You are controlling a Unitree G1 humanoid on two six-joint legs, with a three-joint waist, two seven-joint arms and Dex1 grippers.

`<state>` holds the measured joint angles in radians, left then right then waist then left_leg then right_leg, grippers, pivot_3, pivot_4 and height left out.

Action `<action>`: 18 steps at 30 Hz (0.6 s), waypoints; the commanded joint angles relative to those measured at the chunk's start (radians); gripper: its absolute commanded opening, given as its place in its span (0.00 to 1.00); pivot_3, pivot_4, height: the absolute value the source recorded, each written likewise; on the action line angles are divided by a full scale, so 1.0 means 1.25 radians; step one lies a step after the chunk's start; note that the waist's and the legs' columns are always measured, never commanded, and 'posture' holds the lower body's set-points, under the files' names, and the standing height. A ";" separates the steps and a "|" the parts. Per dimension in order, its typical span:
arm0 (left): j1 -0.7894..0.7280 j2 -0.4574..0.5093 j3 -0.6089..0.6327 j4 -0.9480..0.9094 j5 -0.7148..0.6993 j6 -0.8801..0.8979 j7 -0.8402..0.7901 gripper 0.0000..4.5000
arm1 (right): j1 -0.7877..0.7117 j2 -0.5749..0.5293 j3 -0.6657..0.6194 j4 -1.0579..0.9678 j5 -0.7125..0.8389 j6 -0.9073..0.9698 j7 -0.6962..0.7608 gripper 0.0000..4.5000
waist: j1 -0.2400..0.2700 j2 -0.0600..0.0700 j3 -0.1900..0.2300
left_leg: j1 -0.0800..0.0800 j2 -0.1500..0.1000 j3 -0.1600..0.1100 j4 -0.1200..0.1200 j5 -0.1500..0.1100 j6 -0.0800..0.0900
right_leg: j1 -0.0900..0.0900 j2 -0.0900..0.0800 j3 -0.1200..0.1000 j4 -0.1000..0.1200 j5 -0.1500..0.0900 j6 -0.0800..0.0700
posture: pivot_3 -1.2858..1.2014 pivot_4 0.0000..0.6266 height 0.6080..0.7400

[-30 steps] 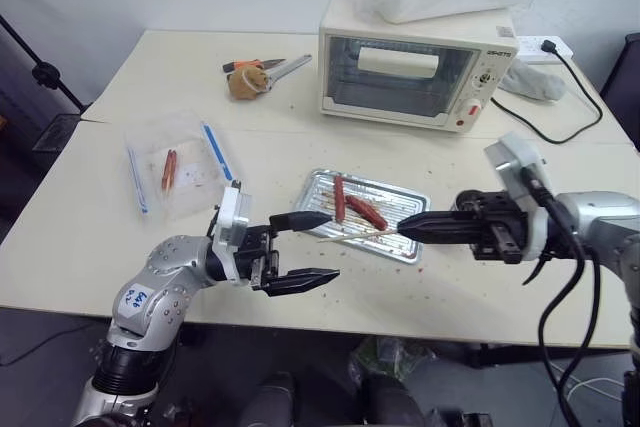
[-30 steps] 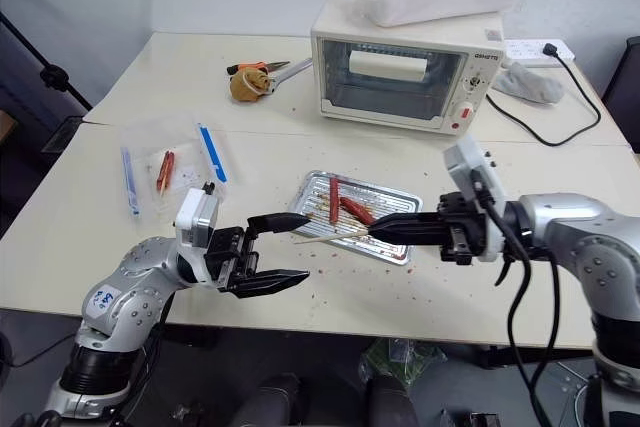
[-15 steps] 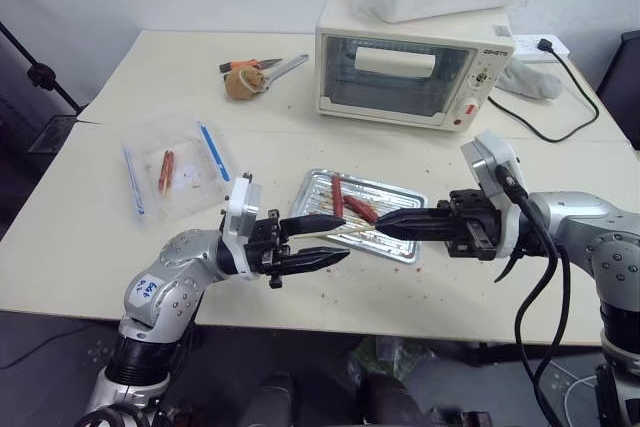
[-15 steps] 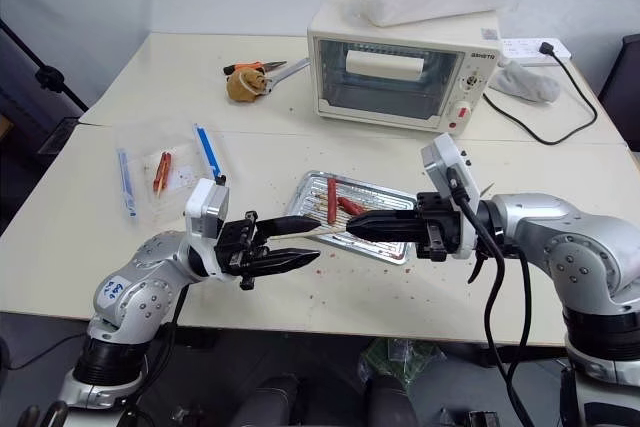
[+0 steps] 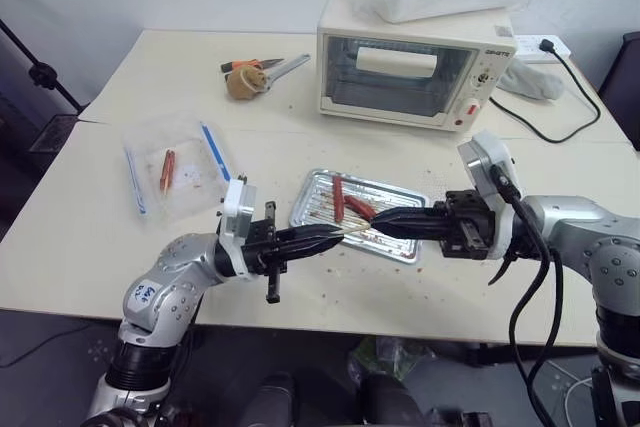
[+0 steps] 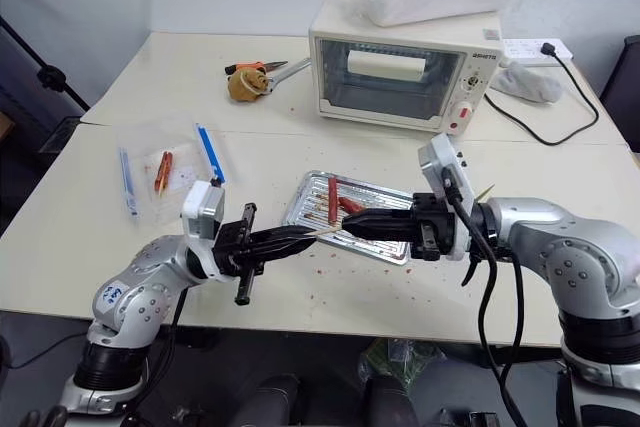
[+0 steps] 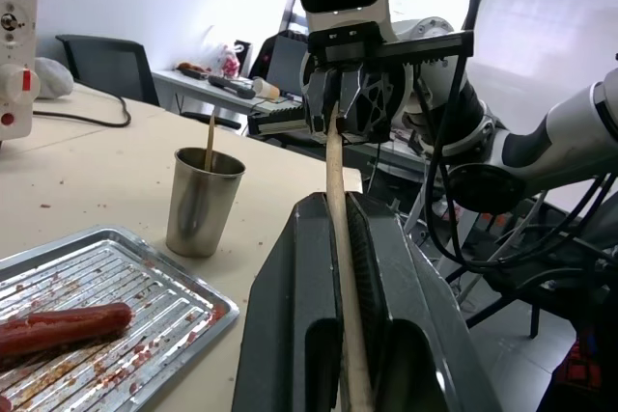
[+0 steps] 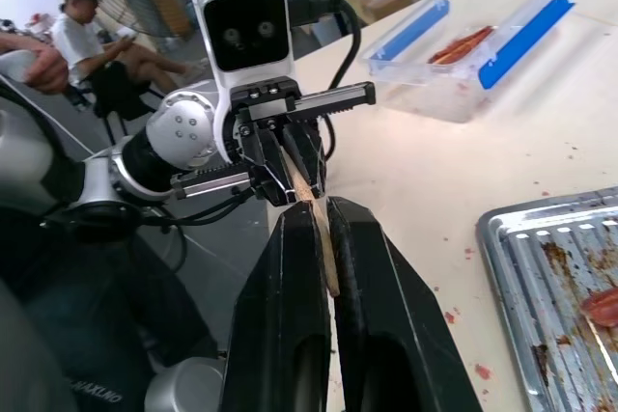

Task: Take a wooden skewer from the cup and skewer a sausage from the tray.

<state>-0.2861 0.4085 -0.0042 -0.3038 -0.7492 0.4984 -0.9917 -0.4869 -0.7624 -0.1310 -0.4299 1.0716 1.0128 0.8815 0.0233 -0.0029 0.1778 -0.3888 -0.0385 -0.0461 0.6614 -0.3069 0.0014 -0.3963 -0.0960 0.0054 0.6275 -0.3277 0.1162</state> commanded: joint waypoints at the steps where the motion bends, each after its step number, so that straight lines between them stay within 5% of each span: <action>1: 0.044 0.050 0.104 0.000 0.002 -0.035 0.017 0.00 | 0.066 -0.061 -0.070 -0.028 -0.062 -0.072 0.031 0.24 | 0.000 0.000 0.000 | 0.000 0.000 0.000 0.000 0.000 0.000 | 0.000 0.000 0.000 0.000 0.000 0.000 | 0.52 0.24 1.00; 6: 0.152 0.107 0.202 0.030 0.020 -0.075 0.013 0.00 | 0.258 -0.134 -0.124 -0.075 -0.150 -0.173 0.111 0.60 | 0.001 0.000 0.000 | 0.000 0.000 0.000 -0.001 0.000 0.001 | 0.000 0.000 0.000 -0.001 0.000 0.000 | 0.52 0.24 1.00; 11: 0.236 0.113 0.276 0.075 0.040 -0.123 0.035 0.00 | 0.449 -0.090 -0.161 -0.132 -0.203 -0.266 0.115 0.97 | 0.001 0.000 0.000 | 0.001 0.000 0.000 -0.002 -0.001 0.001 | 0.001 0.000 0.000 -0.002 0.000 0.000 | 0.52 0.24 1.00; 15: 0.271 0.082 0.309 0.102 0.058 -0.164 0.083 0.00 | 0.517 -0.053 -0.119 -0.117 -0.310 -0.374 0.103 0.99 | 0.001 0.000 0.000 | 0.002 0.000 0.000 -0.002 -0.001 0.002 | 0.003 -0.001 0.000 -0.002 0.000 0.000 | 0.52 0.24 1.00; 18: 0.287 0.073 0.310 0.105 0.067 -0.180 0.093 0.00 | 0.425 -0.049 -0.052 -0.110 -0.349 -0.331 0.027 0.99 | -0.004 0.000 0.000 | 0.003 0.000 0.000 -0.002 -0.001 0.002 | 0.003 -0.001 0.001 -0.001 0.000 0.000 | 0.52 0.24 1.00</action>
<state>0.0660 0.5029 0.3704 -0.1570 -0.6698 0.2999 -0.8827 0.0979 -0.8224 -0.2215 -0.5511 0.6624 0.5921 0.9665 0.0189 -0.0032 0.1778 -0.3853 -0.0383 -0.0456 0.6594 -0.3085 0.0033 -0.3934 -0.0970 0.0063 0.6260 -0.3273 0.1162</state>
